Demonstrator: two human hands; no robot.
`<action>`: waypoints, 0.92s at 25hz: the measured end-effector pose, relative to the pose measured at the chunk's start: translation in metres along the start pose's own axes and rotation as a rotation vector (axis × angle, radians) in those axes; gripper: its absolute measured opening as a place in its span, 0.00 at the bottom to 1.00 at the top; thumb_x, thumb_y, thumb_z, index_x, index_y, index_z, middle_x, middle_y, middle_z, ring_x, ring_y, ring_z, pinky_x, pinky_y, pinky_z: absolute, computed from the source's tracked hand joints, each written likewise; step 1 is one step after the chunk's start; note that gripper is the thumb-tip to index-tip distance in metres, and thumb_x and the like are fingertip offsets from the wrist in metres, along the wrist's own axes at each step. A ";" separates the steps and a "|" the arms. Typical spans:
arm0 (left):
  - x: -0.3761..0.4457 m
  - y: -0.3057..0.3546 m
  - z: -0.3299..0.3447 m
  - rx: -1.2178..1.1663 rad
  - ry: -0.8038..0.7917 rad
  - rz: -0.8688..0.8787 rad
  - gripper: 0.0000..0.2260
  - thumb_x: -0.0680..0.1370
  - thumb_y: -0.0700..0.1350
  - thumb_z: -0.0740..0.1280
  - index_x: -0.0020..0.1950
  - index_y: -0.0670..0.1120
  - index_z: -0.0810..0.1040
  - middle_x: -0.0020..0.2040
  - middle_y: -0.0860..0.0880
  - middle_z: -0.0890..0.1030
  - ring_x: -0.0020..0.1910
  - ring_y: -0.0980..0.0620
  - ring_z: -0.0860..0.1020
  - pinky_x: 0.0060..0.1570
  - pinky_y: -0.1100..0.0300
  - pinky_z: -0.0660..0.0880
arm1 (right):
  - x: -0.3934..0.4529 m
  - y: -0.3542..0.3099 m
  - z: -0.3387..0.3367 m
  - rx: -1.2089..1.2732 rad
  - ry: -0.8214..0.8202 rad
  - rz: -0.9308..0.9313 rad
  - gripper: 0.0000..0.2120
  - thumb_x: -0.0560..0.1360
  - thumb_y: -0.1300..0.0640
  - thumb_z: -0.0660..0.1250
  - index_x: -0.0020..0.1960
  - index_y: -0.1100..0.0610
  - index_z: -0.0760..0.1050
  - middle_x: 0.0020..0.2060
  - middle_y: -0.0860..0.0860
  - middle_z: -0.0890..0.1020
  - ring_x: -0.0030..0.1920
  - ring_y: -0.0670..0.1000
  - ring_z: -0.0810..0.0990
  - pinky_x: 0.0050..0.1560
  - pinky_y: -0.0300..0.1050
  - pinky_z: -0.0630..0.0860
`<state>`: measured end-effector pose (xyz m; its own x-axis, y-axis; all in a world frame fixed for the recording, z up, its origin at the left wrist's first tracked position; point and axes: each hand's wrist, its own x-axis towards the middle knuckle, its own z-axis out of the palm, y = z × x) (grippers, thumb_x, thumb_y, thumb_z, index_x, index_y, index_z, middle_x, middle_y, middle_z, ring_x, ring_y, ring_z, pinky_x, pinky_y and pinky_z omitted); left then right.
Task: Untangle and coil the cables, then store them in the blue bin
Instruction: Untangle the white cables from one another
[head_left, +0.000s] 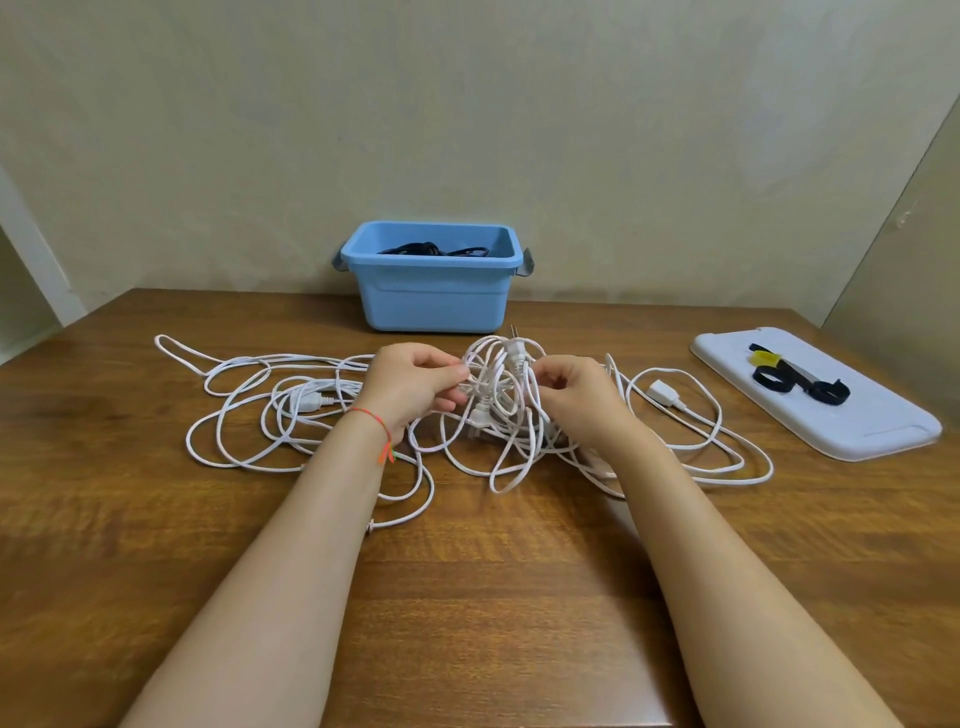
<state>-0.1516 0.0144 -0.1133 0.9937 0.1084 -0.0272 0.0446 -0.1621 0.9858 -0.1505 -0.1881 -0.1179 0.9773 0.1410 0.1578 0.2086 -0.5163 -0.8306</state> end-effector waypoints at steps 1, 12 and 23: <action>-0.001 0.000 0.001 0.010 0.009 0.015 0.05 0.75 0.38 0.74 0.50 0.40 0.84 0.39 0.43 0.85 0.36 0.53 0.84 0.36 0.64 0.80 | 0.000 0.000 0.001 0.008 0.011 0.001 0.09 0.78 0.59 0.69 0.40 0.50 0.82 0.31 0.49 0.75 0.32 0.46 0.70 0.32 0.41 0.70; -0.006 0.015 -0.002 -0.903 -0.256 -0.106 0.05 0.71 0.34 0.61 0.38 0.42 0.73 0.35 0.46 0.75 0.36 0.51 0.76 0.48 0.57 0.73 | -0.005 -0.019 0.008 0.051 0.120 -0.127 0.06 0.77 0.60 0.69 0.46 0.50 0.83 0.37 0.52 0.78 0.37 0.46 0.74 0.35 0.35 0.74; 0.006 0.004 0.005 -1.106 -0.083 -0.300 0.11 0.80 0.46 0.65 0.39 0.45 0.76 0.36 0.50 0.74 0.32 0.54 0.71 0.32 0.65 0.61 | -0.004 -0.020 0.007 -0.192 0.180 -0.176 0.05 0.79 0.61 0.67 0.51 0.55 0.81 0.35 0.47 0.74 0.33 0.45 0.72 0.32 0.33 0.70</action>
<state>-0.1455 0.0097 -0.1099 0.9637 -0.0748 -0.2561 0.2075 0.8136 0.5431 -0.1593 -0.1721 -0.1058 0.9126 0.0995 0.3966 0.3614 -0.6499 -0.6686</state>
